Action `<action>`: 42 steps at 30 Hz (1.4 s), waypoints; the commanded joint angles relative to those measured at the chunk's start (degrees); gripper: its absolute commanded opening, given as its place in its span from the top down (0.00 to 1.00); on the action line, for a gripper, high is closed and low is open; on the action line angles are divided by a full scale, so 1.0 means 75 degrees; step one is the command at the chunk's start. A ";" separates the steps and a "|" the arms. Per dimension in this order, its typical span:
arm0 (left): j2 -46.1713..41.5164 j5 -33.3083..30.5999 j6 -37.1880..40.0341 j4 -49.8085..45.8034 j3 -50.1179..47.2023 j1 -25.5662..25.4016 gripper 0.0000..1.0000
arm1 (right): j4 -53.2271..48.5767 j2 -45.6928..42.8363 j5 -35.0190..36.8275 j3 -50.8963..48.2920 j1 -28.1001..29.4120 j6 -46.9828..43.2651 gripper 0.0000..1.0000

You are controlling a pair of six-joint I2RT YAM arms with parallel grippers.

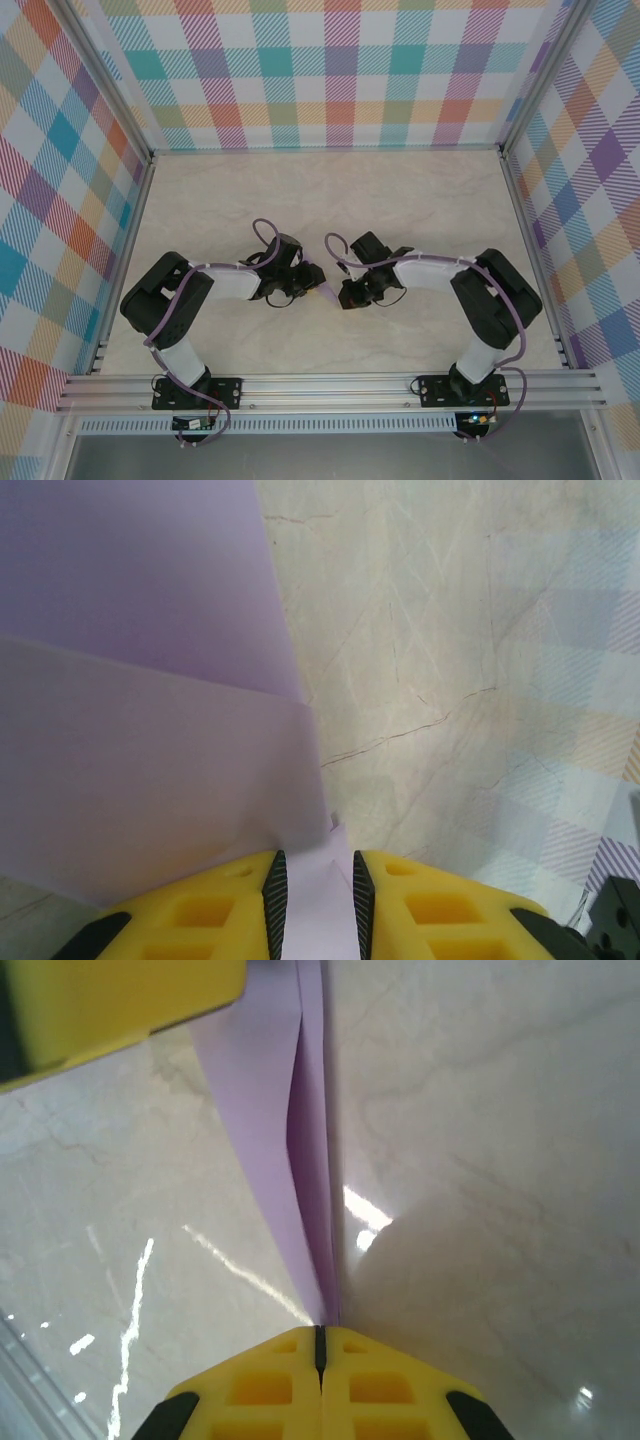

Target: Fold a paper plane with a square sheet of paper (pick it up from the middle)

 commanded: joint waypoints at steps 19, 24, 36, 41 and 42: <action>0.0016 0.0126 0.0429 -0.0168 0.0058 -0.0048 0.74 | 0.0860 0.1062 -0.0060 0.0664 0.0199 0.1440 1.00; -0.0543 0.0297 0.1402 -0.0421 0.0304 -0.0036 0.73 | 0.0615 0.1042 0.0284 0.0329 0.0191 0.1362 1.00; -0.0943 0.0082 0.2819 -0.0446 0.0187 0.0163 0.71 | 0.0359 0.0341 -0.0029 -0.0550 0.0094 0.1212 1.00; -0.0931 -0.0086 0.3190 -0.0245 -0.0018 0.0187 0.71 | 0.0168 0.0229 -0.0120 -0.0642 0.0062 0.1099 1.00; -0.0917 -0.0132 0.3237 -0.0233 -0.0041 0.0188 0.71 | 0.0147 0.0208 -0.0122 -0.0655 0.0059 0.1075 1.00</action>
